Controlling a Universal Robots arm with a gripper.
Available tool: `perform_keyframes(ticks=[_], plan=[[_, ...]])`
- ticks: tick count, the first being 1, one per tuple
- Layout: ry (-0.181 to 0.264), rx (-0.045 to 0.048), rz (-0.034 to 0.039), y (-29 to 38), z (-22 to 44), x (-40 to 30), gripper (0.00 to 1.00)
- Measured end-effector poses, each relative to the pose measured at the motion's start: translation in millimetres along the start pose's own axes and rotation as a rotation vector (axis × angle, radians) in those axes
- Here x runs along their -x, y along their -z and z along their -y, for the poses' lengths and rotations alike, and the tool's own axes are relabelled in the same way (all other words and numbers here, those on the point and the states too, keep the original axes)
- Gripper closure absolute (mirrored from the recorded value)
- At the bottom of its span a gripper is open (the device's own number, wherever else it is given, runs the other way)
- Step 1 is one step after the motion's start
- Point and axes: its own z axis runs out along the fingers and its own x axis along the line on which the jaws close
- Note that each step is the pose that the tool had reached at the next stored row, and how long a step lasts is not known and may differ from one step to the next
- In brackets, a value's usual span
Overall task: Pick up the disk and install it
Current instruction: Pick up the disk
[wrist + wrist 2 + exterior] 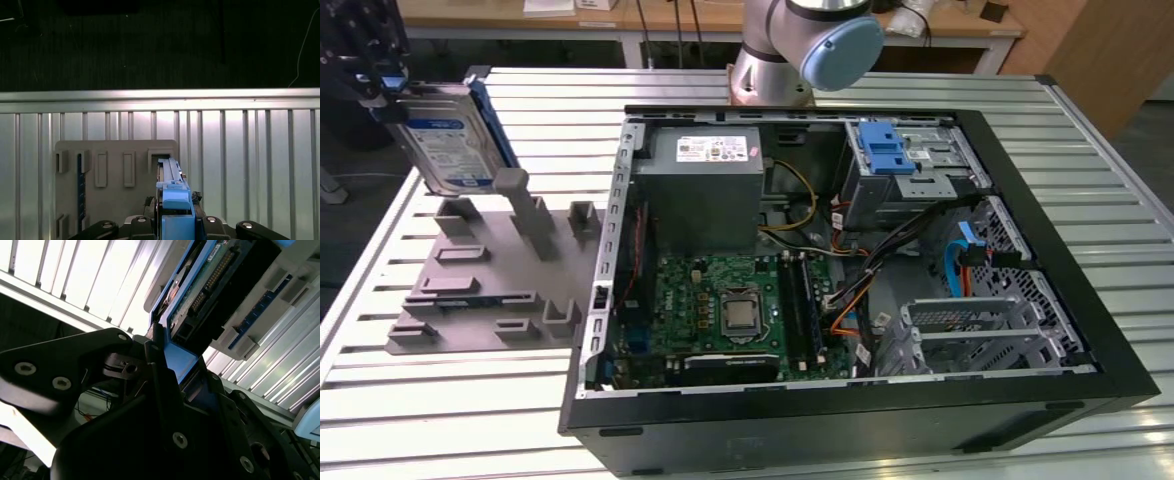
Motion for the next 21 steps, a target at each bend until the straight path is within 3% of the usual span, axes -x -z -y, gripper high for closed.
perform_keyframes(ticks=[21], plan=[[0.0,0.0,-0.0002,8.8,-0.2,3.6,0.64]])
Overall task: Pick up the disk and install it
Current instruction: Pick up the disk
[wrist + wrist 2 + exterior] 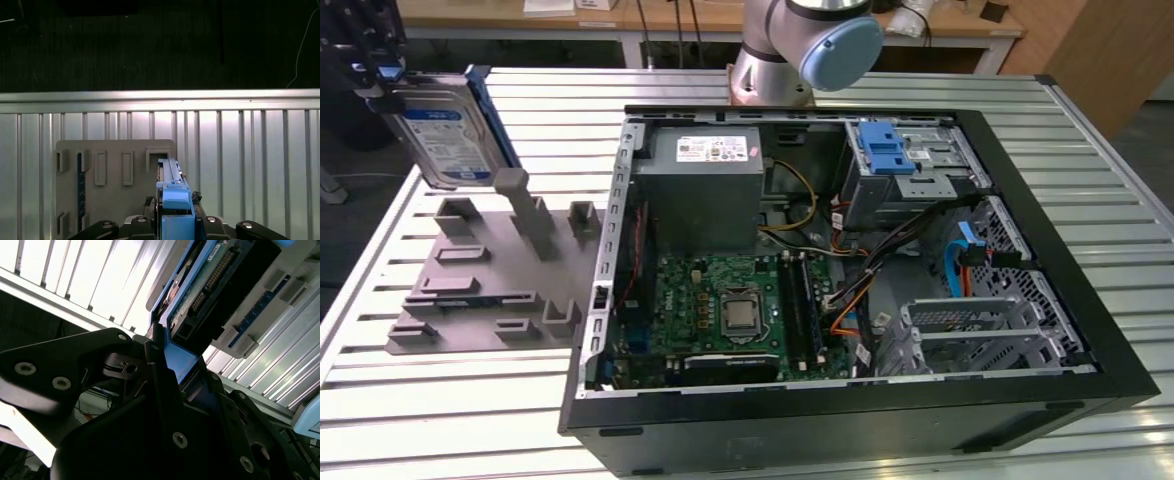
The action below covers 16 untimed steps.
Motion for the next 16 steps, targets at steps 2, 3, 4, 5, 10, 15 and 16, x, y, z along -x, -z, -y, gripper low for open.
perform_keyframes(ticks=[2,3,4,5,10,15,16], plan=[[0.0,-0.0001,0.0,0.8,0.0,0.4,0.64],[0.0,-0.0001,0.0,1.1,0.0,0.6,0.64],[0.0,-0.0001,0.0,1.3,0.0,0.9,0.64],[0.0,0.0,-0.0001,1.7,0.0,1.0,0.64],[0.0,0.0001,-0.0003,3.6,-0.1,1.9,0.64],[0.0,0.0,-0.0004,5.7,-0.1,2.9,0.64],[0.0,0.0,-0.0005,6.2,-0.1,3.1,0.64]])
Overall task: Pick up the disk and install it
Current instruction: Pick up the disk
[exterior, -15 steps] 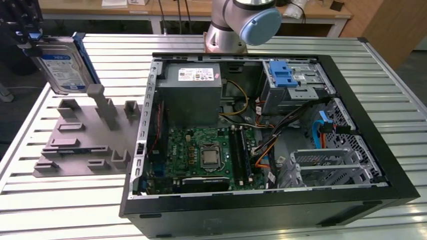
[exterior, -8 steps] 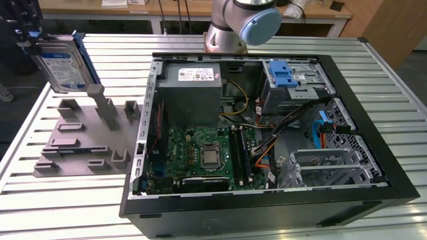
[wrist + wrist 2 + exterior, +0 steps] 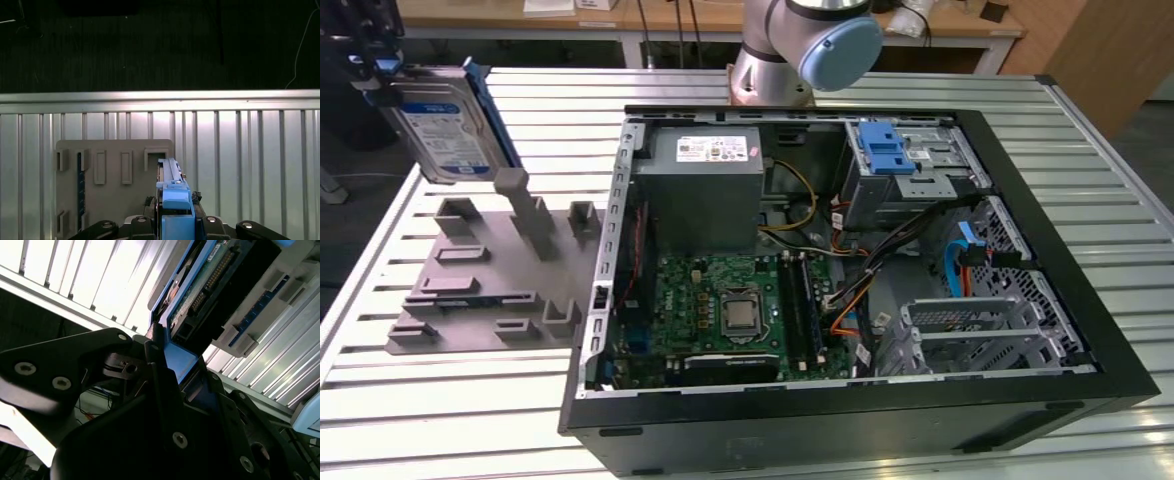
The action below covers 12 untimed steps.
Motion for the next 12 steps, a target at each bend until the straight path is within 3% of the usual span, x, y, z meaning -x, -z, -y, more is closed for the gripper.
perform_keyframes(ticks=[12], plan=[[0.0,0.0,-0.0012,4.9,-0.1,2.0,0.64]])
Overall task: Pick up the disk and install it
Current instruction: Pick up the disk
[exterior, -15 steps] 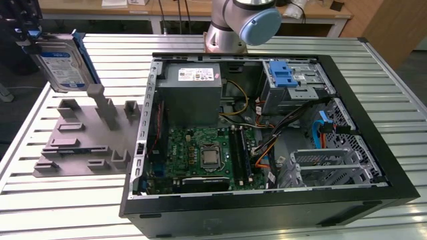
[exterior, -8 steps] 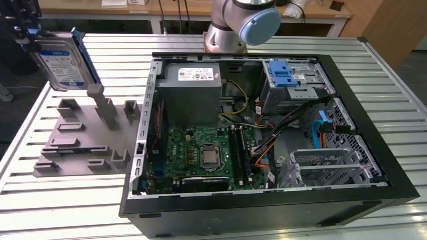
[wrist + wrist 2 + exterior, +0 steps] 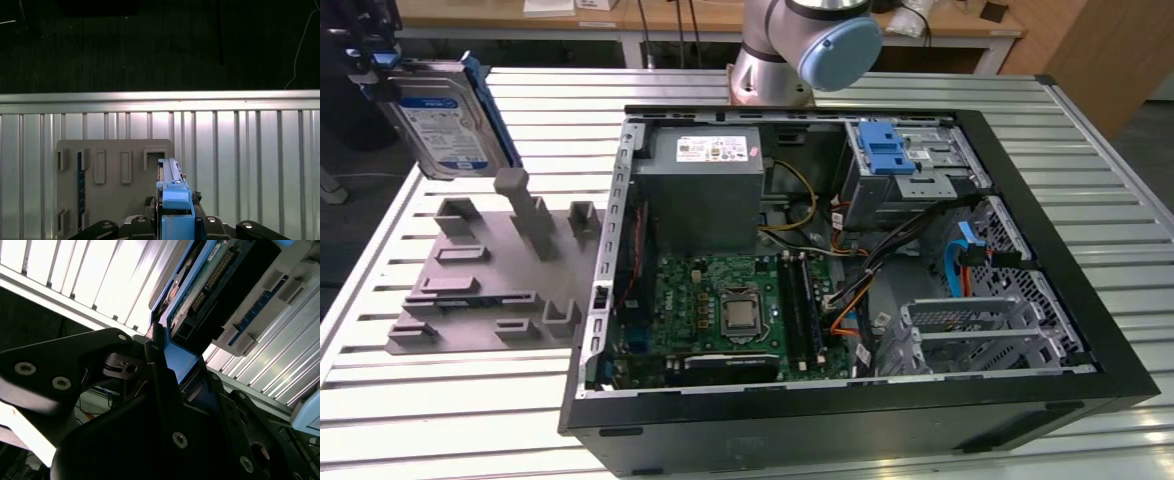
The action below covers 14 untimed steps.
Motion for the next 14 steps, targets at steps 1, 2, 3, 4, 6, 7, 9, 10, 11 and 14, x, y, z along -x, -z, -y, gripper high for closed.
perform_keyframes(ticks=[1,2,3,4,6,7,9,10,11,14], plan=[[0.0,-0.0001,-0.0001,0.4,0.0,0.2,0.64],[0.0,-0.0002,-0.0001,0.8,0.0,0.2,0.64],[0.0,-0.0001,-0.0002,1.3,0.0,0.3,0.64],[0.0,-0.0001,-0.0002,1.8,0.0,0.4,0.64],[0.0,0.0,-0.0002,2.6,0.0,0.5,0.64],[0.0,-0.0001,-0.0002,3.0,0.0,0.5,0.64],[0.0,0.0001,-0.0003,4.0,0.0,0.6,0.64],[0.0,0.0,-0.0002,4.5,0.0,0.7,0.64],[0.0,0.0001,-0.0003,5.2,0.0,0.9,0.64],[0.0,-0.0001,-0.0005,6.6,-0.1,1.4,0.64]])
